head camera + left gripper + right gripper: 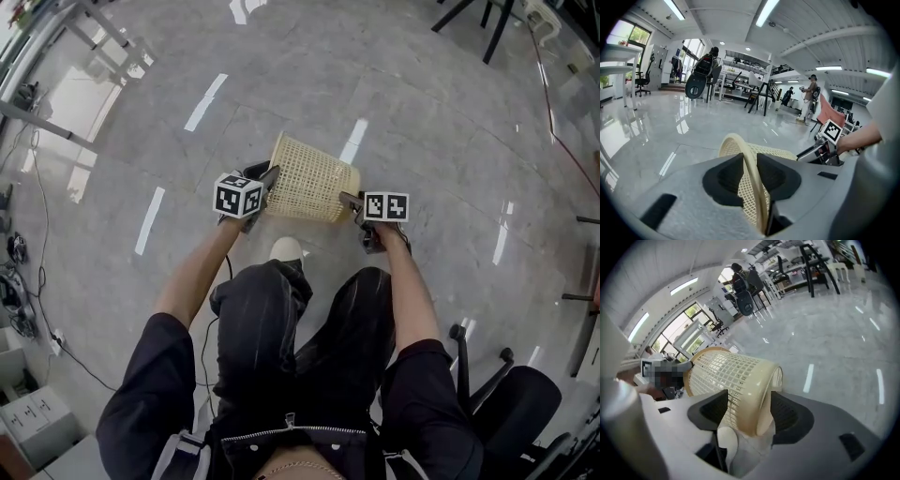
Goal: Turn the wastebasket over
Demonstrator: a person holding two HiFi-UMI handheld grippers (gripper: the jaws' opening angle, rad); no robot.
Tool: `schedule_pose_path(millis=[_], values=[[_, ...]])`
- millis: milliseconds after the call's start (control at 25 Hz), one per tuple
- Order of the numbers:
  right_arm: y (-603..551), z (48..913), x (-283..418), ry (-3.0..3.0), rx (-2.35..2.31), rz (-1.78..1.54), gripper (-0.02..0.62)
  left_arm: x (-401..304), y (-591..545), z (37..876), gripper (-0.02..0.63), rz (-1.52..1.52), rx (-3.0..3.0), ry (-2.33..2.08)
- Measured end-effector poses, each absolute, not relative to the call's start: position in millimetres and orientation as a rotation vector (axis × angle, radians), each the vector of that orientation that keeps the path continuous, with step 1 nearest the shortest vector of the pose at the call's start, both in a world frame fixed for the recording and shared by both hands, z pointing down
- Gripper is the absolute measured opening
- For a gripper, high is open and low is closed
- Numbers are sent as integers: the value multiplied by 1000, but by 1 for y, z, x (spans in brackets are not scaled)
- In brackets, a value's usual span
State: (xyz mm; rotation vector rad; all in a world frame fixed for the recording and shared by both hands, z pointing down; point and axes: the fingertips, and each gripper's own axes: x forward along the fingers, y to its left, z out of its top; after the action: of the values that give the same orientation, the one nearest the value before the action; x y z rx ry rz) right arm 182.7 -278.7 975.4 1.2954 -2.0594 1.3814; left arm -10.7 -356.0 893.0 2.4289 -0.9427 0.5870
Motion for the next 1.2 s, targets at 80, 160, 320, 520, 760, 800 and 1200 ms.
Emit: schedule_pose_path(millis=[80,160,320,520,760,800,1200], values=[[-275,977,178,-2083,1273,1469,270,-10,-355,894,92,574,2426,-945],[-276,977,175,-2104,1266,1472,270,-10,-357,894,89,548,2420,-950],[-289,969,191,-2102,1415,1472,270,-4,-358,893,84,501,2410,-959],[-313,935,234,-2095,1628,1250,268,22,-368,889,86,409,2408,-958],[-325,882,287,-2064,1684,938,268,74,-380,896,89,381,2379,-883],[-328,872,292,-2063,1691,878,268,82,-381,898,89,391,2375,-867],[-346,828,268,-2013,1594,383,202,82,-371,964,120,672,2345,-849]])
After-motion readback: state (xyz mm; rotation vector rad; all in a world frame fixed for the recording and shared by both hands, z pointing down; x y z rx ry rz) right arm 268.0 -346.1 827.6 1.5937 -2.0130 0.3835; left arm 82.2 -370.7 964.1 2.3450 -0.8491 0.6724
